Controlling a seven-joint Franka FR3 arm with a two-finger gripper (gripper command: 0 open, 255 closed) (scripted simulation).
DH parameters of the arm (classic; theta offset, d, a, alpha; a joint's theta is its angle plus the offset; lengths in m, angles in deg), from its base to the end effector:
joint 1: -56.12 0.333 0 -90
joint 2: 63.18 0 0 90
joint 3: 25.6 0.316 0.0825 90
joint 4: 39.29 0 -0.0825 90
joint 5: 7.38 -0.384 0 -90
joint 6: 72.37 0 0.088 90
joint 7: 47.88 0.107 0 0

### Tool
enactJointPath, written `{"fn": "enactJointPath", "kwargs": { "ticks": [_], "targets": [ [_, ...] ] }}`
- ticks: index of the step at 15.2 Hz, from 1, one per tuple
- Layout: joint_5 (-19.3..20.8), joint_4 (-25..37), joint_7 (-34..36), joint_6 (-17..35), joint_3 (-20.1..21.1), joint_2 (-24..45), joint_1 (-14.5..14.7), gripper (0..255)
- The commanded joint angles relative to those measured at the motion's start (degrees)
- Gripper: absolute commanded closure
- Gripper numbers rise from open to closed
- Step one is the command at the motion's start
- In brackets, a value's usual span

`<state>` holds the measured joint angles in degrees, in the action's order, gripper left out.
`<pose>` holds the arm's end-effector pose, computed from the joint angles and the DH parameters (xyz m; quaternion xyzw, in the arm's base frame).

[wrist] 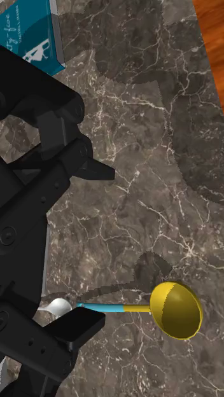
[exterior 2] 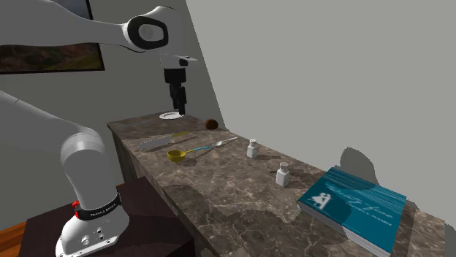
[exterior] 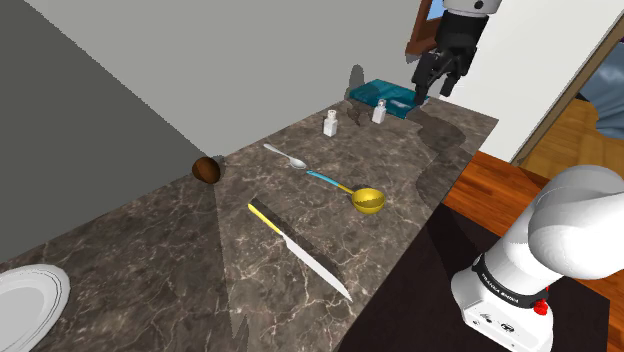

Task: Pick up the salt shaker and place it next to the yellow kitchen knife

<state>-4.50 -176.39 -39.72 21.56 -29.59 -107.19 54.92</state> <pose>0.3155 -0.0392 0.5728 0.9944 -0.1052 0.0068 0.0007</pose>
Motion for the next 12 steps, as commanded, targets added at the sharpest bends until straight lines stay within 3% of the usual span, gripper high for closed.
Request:
{"fn": "enactJointPath", "kwargs": {
  "ticks": [1, 12],
  "targets": [
    [0.00, 0.00, 0.00, 0.00, 0.00, 0.00, 0.00, 0],
    [-0.49, 9.62, -3.23, 14.12, -3.49, 24.21, 0.46, 0]
  ]
}}
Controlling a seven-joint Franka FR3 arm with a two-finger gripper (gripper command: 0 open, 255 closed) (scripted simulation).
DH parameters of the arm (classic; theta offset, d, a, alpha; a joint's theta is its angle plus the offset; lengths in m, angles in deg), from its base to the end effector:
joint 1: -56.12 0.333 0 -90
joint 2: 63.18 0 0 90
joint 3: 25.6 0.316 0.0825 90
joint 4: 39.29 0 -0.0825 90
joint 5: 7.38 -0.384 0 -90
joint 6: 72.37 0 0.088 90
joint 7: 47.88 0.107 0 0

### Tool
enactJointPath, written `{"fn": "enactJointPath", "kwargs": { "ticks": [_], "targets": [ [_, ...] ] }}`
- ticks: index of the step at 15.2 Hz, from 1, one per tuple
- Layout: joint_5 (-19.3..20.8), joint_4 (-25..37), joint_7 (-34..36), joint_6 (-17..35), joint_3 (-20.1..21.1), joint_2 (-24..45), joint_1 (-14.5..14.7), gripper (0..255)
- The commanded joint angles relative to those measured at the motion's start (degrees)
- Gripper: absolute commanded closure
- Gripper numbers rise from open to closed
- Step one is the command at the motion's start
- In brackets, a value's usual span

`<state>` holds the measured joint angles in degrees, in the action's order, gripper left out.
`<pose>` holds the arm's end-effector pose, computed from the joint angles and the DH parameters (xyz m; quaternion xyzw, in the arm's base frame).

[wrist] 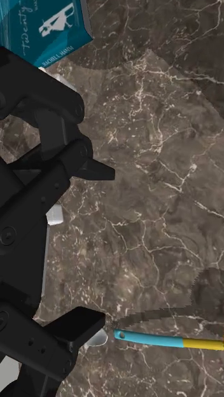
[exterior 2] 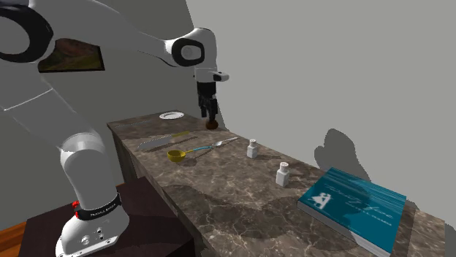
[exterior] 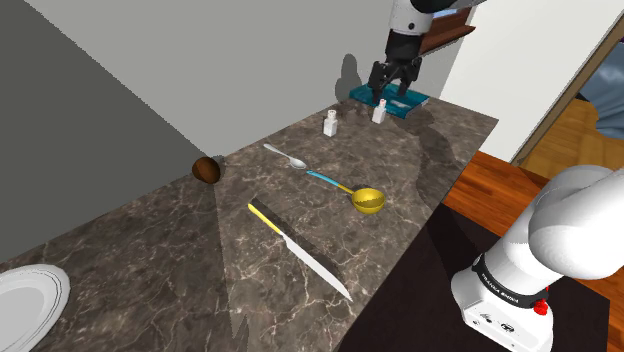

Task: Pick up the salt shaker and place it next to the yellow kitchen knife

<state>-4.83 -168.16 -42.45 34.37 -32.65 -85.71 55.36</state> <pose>0.4310 -0.0674 0.5198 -0.9945 0.1044 -0.0023 0.0022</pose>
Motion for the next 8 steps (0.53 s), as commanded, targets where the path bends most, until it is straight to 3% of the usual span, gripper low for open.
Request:
{"fn": "enactJointPath", "kwargs": {
  "ticks": [1, 8],
  "targets": [
    [-0.39, 2.71, -0.87, 2.21, -0.70, 4.99, 0.05, 0],
    [-2.81, 14.08, -3.64, 6.39, -2.18, 21.03, -0.04, 0]
  ]
}}
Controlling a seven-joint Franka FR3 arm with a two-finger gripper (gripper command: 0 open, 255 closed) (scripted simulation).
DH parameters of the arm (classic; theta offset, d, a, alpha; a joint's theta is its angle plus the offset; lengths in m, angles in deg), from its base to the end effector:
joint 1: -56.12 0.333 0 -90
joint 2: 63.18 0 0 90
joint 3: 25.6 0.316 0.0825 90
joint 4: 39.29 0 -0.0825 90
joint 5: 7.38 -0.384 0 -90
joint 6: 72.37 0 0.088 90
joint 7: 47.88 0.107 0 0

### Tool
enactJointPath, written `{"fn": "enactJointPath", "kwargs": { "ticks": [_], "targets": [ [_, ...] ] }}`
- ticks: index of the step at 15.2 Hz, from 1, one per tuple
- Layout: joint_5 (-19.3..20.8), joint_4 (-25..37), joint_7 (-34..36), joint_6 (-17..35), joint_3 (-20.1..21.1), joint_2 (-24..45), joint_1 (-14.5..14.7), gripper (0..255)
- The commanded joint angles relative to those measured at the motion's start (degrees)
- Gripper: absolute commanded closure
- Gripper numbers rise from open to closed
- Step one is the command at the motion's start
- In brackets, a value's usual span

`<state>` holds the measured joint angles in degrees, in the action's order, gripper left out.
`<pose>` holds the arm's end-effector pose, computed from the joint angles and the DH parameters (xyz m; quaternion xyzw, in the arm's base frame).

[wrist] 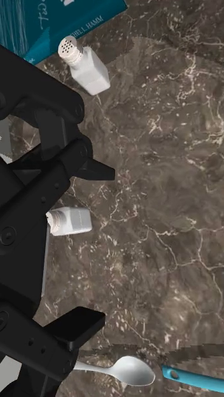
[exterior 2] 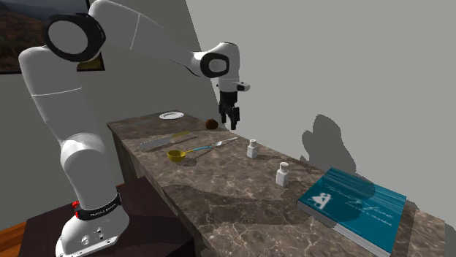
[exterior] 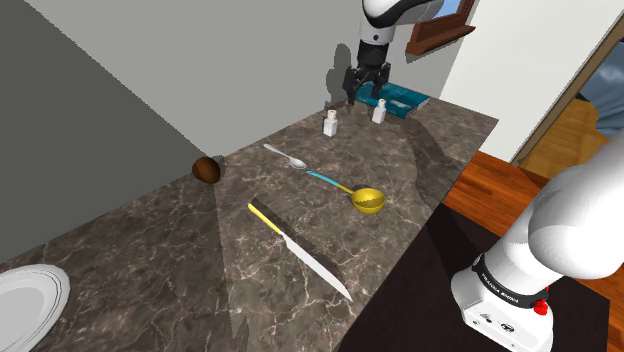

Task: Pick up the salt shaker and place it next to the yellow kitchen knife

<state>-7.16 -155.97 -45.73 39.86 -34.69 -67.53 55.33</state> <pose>0.5246 -0.0931 0.4771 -0.9946 0.1038 0.0011 0.0043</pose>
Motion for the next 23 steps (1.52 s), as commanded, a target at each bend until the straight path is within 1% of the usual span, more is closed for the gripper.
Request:
{"fn": "enactJointPath", "kwargs": {
  "ticks": [1, 6, 10, 11, 18, 23],
  "targets": [
    [-0.93, 3.82, -0.76, 1.20, -0.27, 5.17, -0.08, 0],
    [-3.19, 14.82, -2.63, 1.50, -0.53, 16.92, -0.95, 0],
    [-4.88, 25.58, -3.75, 0.22, -0.32, 26.75, -2.10, 0],
    [-4.92, 25.98, -3.77, 0.15, -0.29, 27.10, -2.16, 0],
    [-5.32, 22.62, -4.04, 5.23, -0.08, 28.83, -2.17, 0],
    [-5.32, 22.62, -4.04, 5.23, -0.08, 28.83, -2.17, 0]
  ]
}}
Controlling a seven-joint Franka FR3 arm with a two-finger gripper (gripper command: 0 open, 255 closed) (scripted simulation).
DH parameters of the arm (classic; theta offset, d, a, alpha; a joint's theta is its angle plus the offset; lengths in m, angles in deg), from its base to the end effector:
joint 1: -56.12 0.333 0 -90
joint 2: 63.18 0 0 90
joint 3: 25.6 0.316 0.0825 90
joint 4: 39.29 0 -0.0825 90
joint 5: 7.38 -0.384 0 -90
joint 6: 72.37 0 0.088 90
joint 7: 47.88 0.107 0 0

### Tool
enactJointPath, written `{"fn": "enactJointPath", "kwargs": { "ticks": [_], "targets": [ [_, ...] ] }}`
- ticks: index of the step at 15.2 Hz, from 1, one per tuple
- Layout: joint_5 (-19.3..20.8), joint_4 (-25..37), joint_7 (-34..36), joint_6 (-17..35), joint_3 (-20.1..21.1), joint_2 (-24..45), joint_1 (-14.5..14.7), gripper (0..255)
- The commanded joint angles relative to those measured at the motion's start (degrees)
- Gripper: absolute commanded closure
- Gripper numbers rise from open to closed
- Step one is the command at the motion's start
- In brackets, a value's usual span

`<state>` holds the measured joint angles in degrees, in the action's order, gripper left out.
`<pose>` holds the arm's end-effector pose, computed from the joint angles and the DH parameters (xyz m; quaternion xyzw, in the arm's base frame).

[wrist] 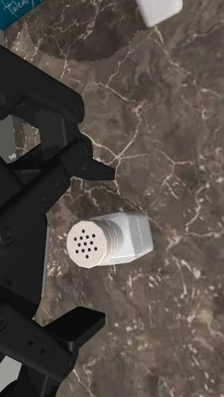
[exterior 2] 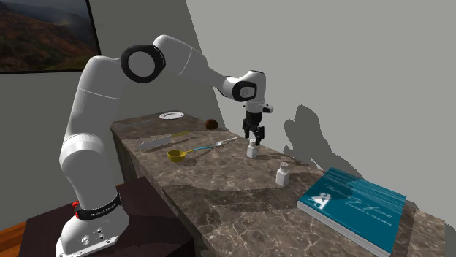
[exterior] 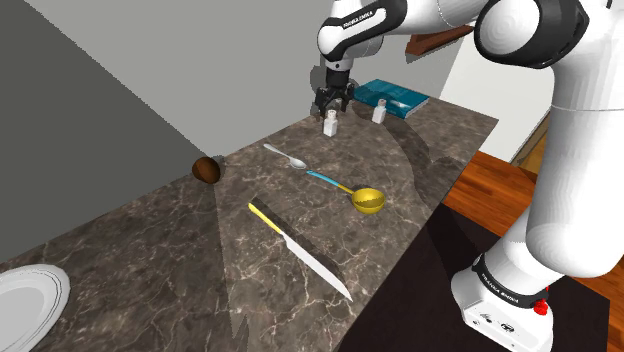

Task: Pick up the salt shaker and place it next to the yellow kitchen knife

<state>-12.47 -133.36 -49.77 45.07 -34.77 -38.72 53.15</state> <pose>0.6570 -0.1242 0.3699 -0.9946 0.1032 0.0056 0.0070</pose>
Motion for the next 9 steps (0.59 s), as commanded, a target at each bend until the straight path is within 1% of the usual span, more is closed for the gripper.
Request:
{"fn": "enactJointPath", "kwargs": {
  "ticks": [1, 3, 4, 9],
  "targets": [
    [0.00, 0.01, 0.00, 0.02, 0.00, 0.02, 0.00, 0],
    [0.00, 0.00, 0.00, 0.02, 0.00, 0.01, 0.00, 0],
    [0.00, 0.00, 0.00, 0.02, 0.00, 0.01, 0.00, 255],
    [0.00, -0.01, 0.00, 0.02, 0.00, 0.01, 0.00, 255]
  ]
}}
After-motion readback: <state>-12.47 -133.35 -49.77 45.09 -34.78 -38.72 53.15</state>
